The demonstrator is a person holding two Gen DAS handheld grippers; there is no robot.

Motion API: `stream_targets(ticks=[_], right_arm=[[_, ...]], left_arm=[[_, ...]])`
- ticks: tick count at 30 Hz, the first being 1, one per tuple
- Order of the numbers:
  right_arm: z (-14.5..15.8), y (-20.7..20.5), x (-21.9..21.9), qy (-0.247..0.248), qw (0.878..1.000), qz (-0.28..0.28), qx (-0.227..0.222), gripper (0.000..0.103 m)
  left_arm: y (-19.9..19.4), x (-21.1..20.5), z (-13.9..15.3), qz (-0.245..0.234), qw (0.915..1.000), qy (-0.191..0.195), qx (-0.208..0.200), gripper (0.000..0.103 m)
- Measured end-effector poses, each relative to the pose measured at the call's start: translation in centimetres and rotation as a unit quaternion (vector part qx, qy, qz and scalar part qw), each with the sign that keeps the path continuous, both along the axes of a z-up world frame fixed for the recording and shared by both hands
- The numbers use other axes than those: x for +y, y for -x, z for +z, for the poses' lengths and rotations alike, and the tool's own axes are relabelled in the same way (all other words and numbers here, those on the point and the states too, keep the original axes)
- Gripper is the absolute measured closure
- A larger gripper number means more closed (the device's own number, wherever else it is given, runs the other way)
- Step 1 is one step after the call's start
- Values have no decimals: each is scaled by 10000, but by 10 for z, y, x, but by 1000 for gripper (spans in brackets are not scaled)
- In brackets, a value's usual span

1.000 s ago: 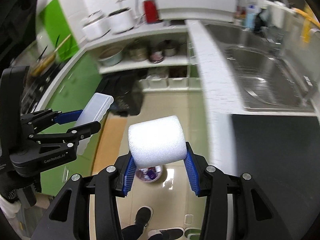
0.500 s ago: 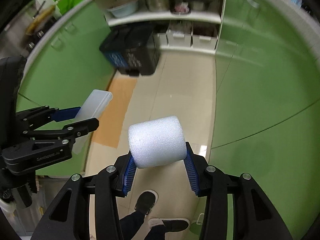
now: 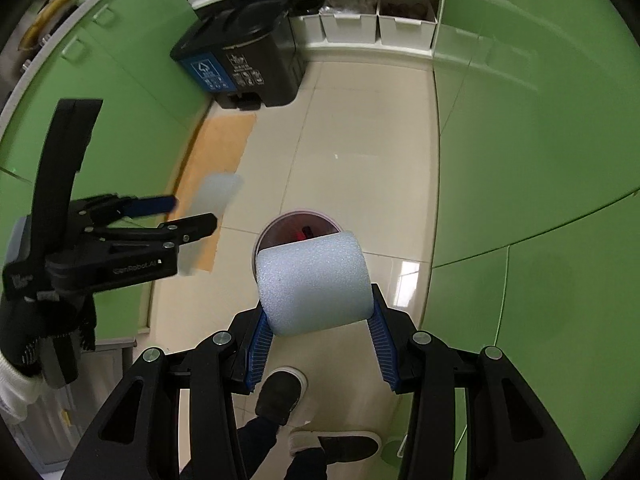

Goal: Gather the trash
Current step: 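Carry the foam roll and clear box over the pink bin and release both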

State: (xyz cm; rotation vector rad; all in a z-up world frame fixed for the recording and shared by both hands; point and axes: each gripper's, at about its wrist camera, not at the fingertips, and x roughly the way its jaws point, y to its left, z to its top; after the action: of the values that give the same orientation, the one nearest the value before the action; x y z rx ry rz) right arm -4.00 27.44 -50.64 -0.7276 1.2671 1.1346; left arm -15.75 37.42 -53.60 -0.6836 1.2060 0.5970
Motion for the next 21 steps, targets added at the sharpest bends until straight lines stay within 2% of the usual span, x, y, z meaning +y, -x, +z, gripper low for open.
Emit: stream_targets(ticks=[2, 3, 8, 12, 17, 21], right_arm=[[-3, 0, 0, 24, 10000, -2, 13, 59], [-5, 0, 0, 30, 10000, -7, 22, 59], [-3, 8, 5, 11, 10000, 79, 41, 59], [-3, 19, 17, -13, 9998, 184, 68, 59], [-12, 38, 37, 8, 9990, 426, 124, 59], [-26, 57, 57, 72, 9978, 644, 133, 59]], left_arm=[[1, 3, -4, 58, 10000, -8, 16, 3], [2, 5, -5, 88, 10000, 16, 13, 3], [12, 15, 4, 261, 9997, -29, -1, 3], [28, 23, 23, 403, 9991, -118, -53, 3], [49, 26, 43, 490, 9985, -225, -71, 3], [69, 31, 47, 576, 9980, -262, -62, 3]])
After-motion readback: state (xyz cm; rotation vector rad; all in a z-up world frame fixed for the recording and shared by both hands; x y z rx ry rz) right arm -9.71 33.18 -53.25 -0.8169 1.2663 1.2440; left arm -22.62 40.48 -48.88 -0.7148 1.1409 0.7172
